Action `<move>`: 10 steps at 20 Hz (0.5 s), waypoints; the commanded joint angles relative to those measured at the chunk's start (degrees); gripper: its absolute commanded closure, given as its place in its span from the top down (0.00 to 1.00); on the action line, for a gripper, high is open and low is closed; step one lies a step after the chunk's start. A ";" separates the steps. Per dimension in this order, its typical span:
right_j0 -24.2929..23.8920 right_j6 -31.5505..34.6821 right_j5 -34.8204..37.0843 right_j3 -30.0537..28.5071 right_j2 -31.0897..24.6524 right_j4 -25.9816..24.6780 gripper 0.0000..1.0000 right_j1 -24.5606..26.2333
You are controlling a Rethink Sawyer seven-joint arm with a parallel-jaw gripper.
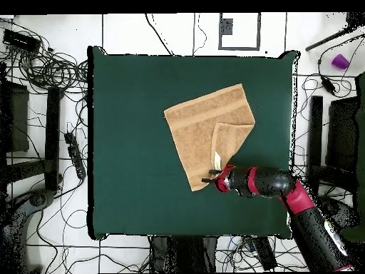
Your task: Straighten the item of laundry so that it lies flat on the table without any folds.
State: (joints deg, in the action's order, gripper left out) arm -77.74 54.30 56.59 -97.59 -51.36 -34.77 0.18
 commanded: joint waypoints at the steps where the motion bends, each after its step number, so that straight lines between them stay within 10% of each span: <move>1: 0.62 -18.35 6.43 10.15 4.98 -4.91 1.00 -1.03; 10: -0.54 -18.96 6.70 10.05 4.83 -5.33 1.00 -0.66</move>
State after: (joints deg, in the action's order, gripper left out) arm -79.88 53.09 59.25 -95.87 -51.36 -34.78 -1.30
